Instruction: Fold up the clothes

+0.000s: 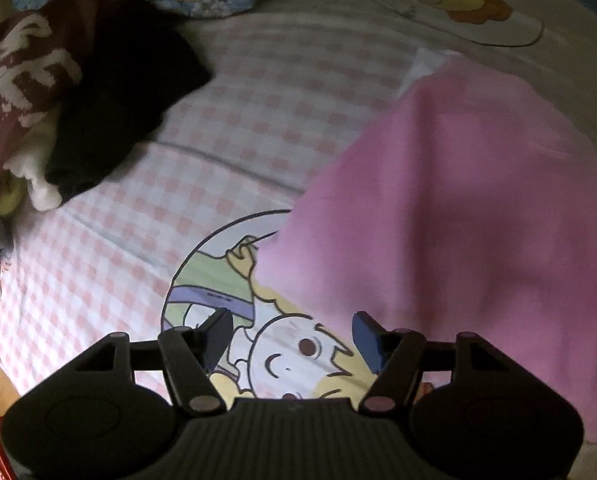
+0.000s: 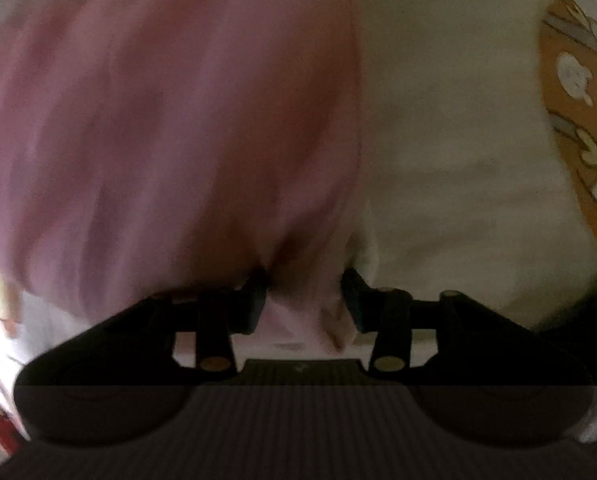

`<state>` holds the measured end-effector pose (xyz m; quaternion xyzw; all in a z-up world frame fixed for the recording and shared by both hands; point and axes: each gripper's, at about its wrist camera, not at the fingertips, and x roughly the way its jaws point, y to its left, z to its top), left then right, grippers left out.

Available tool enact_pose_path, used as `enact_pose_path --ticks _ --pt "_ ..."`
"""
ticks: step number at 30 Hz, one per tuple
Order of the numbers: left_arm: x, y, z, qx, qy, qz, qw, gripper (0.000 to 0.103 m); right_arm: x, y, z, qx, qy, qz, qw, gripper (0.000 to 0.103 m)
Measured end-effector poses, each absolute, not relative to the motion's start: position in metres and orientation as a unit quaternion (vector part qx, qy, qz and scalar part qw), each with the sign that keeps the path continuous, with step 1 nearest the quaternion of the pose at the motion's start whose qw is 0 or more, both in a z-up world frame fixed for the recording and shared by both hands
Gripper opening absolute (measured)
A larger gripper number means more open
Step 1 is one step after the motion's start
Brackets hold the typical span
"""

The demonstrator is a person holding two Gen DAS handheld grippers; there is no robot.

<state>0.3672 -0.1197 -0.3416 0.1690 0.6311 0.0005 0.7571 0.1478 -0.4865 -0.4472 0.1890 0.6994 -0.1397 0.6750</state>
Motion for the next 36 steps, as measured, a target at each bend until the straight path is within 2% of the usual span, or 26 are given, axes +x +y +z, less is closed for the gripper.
enact_pose_path --ticks 1,3,5,8,15,17,19,21,23,26,27,28,29,34,35,36 --pt "0.369 -0.117 -0.344 0.166 0.636 0.002 0.754 0.068 0.152 -0.473 -0.446 0.142 0.709 -0.122 0.681 0.039" --pt "0.371 -0.115 -0.35 0.168 0.64 0.01 0.75 0.068 0.155 -0.44 -0.438 0.004 0.72 -0.075 0.69 0.01" --pt "0.374 -0.113 -0.356 0.167 0.641 0.014 0.749 0.068 0.153 -0.412 -0.43 -0.127 0.72 -0.036 0.681 0.009" --pt "0.381 -0.113 -0.37 0.166 0.647 0.017 0.744 0.068 0.134 -0.433 -0.447 -0.138 0.751 -0.058 0.643 0.009" --pt "0.393 -0.098 -0.398 0.206 0.651 0.054 0.728 0.068 0.135 -0.435 -0.471 -0.133 0.78 -0.088 0.605 0.011" --pt "0.402 -0.086 -0.409 0.208 0.662 0.065 0.717 0.065 0.136 -0.436 -0.472 -0.13 0.789 -0.086 0.594 0.014" --pt "0.409 -0.07 -0.407 0.191 0.663 0.077 0.72 0.064 0.14 -0.441 -0.462 -0.101 0.791 -0.096 0.596 0.02" --pt "0.409 -0.053 -0.393 0.125 0.66 0.043 0.74 0.065 0.143 -0.449 -0.44 -0.068 0.782 -0.123 0.607 0.025" --pt "0.404 -0.042 -0.378 0.065 0.646 -0.018 0.76 0.074 0.145 -0.455 -0.41 -0.058 0.759 -0.151 0.63 0.027" --pt "0.396 -0.047 -0.371 0.077 0.623 -0.082 0.774 0.076 0.15 -0.447 -0.369 -0.063 0.701 -0.156 0.693 0.039" --pt "0.395 -0.05 -0.373 0.088 0.62 -0.092 0.774 0.075 0.154 -0.439 -0.362 -0.066 0.685 -0.147 0.71 0.046" --pt "0.395 -0.054 -0.376 0.099 0.616 -0.103 0.775 0.074 0.16 -0.429 -0.359 -0.07 0.672 -0.135 0.725 0.05" --pt "0.395 -0.057 -0.378 0.11 0.612 -0.112 0.775 0.071 0.166 -0.416 -0.36 -0.075 0.662 -0.12 0.736 0.051" --pt "0.399 -0.065 -0.387 0.125 0.6 -0.14 0.778 0.07 0.186 -0.368 -0.387 -0.08 0.65 -0.063 0.753 0.051" --pt "0.4 -0.066 -0.393 0.129 0.602 -0.145 0.774 0.063 0.188 -0.36 -0.393 -0.079 0.649 -0.058 0.755 0.051" --pt "0.4 -0.07 -0.401 0.132 0.609 -0.153 0.767 0.049 0.19 -0.352 -0.399 -0.077 0.648 -0.053 0.756 0.051"
